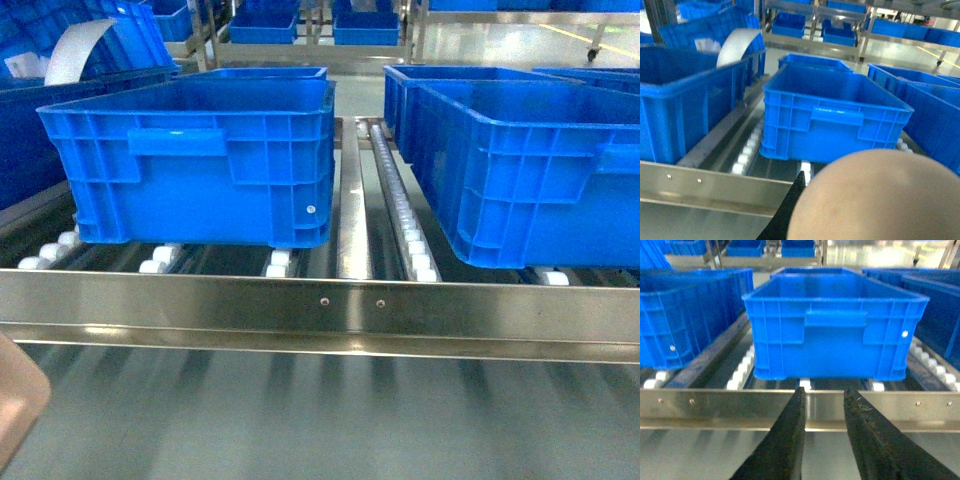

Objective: Place part in tray to right shelf

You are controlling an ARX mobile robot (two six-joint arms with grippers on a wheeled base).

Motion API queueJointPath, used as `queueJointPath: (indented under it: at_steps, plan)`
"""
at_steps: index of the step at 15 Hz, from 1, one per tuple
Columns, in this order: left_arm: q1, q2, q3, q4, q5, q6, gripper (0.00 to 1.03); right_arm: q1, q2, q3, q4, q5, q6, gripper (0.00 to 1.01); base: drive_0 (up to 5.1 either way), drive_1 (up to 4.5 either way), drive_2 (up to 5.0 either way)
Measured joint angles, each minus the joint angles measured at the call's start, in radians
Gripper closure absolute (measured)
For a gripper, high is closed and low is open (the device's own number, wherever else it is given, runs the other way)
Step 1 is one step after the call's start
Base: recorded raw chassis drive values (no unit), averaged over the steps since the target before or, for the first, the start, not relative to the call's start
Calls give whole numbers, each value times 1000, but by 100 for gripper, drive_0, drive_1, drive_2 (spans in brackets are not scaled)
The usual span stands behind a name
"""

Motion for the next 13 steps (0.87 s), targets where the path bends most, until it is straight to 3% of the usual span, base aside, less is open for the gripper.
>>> queueJointPath:
  at_steps: [2, 3, 13]
  plan:
    - [0, -66, -45, 14, 0, 64, 91, 0, -123, 0, -72, 0, 7, 95, 0, 0, 0]
    - [0, -82, -75, 10, 1, 77, 91, 0, -172, -1, -129, 0, 10, 99, 0, 0, 0]
    - [0, -281, -189, -74, 1, 84, 91, 0, -520, -2, -454, 0, 10, 99, 0, 0, 0]
